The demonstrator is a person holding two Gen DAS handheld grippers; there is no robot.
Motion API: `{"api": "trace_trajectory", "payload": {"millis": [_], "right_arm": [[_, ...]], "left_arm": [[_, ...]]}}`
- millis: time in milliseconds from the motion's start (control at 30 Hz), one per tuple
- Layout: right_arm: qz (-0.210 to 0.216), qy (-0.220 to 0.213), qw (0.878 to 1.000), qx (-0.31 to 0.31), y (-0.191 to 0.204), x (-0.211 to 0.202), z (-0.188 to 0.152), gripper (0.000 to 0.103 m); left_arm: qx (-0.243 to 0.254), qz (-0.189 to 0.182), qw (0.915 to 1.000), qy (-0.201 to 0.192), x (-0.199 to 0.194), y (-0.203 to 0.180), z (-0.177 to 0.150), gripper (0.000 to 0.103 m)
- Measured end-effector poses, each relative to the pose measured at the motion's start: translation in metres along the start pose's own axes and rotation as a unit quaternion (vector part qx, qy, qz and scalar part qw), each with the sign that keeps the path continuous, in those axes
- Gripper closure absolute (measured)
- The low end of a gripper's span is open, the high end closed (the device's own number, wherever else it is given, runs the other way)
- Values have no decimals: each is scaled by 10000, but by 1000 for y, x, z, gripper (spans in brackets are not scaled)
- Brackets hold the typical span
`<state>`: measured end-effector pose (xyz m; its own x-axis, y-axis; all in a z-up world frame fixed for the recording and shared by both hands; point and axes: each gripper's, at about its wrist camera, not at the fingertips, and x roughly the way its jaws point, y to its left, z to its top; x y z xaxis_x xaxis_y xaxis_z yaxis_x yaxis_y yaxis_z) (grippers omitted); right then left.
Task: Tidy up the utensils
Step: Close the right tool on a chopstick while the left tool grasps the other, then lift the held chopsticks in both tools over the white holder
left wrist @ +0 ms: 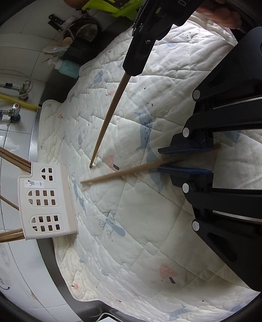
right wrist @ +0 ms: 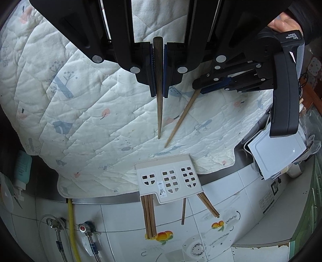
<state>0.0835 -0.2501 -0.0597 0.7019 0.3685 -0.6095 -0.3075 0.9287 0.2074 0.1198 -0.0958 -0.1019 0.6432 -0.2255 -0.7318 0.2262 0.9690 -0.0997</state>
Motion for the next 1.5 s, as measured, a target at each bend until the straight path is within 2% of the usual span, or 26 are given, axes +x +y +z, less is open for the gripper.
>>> {"api": "trace_trajectory", "payload": {"millis": [200,267,333,467,567,667,767,867,1000,1100,1367,1500], "right_arm": [[4,-141,9999,-57,4,-12,3,97],[3,-201,9998,-68,5,-15,6,97],[23,-259,9996,-70,7,-19,8,97],[-1,-305,9995,-129,11,-22,11,97],[-25,-296,9995,-146,13,-21,11,97],[-34,-297,9994,-163,13,-22,11,97],[-32,-328,9993,-156,12,-24,12,97],[-26,-362,9992,-152,12,-26,14,97],[-7,-419,9990,-132,12,-29,16,97],[-6,-492,9987,-144,13,-35,19,97],[63,-815,9963,-262,18,-56,41,97],[181,-926,9951,-291,20,-63,58,97]], "left_arm": [[-35,8,9999,-133,-12,12,1,97],[-92,14,9996,-260,-19,19,3,103],[-158,-27,9990,-406,-27,26,6,103],[-151,-338,9988,-318,-28,28,3,102],[-136,-452,9986,-237,-24,25,-3,95],[38,-351,9993,-144,-18,18,-7,77],[78,-392,9992,-33,-11,15,-9,75],[192,-281,9994,-6,-8,11,-10,77],[267,-124,9996,9,-7,12,-8,97],[268,-181,9995,-70,-14,15,-4,98],[111,-255,9964,-799,-61,34,19,98],[80,-250,9946,-1002,-74,42,29,98]]}}
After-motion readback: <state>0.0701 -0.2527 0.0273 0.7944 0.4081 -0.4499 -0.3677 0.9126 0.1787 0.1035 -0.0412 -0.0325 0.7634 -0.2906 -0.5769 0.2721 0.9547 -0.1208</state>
